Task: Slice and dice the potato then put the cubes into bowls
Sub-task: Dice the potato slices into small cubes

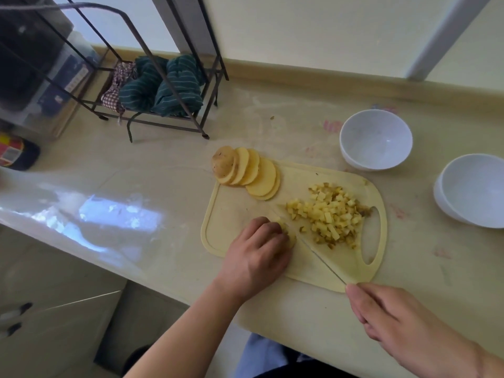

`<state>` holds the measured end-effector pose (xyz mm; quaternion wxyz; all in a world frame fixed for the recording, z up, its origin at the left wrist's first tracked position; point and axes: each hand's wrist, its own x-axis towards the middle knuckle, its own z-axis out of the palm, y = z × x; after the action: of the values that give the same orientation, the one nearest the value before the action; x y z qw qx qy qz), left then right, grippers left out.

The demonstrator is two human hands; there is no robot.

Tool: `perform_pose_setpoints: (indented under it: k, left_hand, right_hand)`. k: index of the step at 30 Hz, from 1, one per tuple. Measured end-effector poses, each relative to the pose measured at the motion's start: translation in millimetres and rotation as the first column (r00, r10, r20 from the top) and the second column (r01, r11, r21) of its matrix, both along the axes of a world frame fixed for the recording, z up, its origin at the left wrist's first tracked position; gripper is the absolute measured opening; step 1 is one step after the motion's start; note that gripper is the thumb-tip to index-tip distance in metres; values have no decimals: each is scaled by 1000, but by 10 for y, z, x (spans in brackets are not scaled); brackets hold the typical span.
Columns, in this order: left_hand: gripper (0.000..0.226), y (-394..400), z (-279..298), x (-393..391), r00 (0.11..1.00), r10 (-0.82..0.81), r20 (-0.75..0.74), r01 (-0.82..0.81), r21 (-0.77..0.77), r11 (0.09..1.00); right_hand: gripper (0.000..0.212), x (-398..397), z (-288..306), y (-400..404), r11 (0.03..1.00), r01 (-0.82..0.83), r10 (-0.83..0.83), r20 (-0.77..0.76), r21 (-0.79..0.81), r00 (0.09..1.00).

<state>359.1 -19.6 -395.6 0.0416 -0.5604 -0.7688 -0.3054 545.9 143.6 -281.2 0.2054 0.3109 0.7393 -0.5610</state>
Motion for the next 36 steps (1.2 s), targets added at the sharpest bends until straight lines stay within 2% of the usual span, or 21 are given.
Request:
perform_pose_setpoints:
  k: [6, 36]
  left_hand:
    - [14, -22, -53, 4, 1000, -14, 13, 14, 34, 999]
    - [18, 13, -62, 0, 998, 13, 59, -15, 48, 999]
  right_hand:
    - [71, 42, -155, -36, 999, -18, 19, -33, 27, 999]
    - [71, 39, -176, 90, 992, -110, 108, 32, 55, 994]
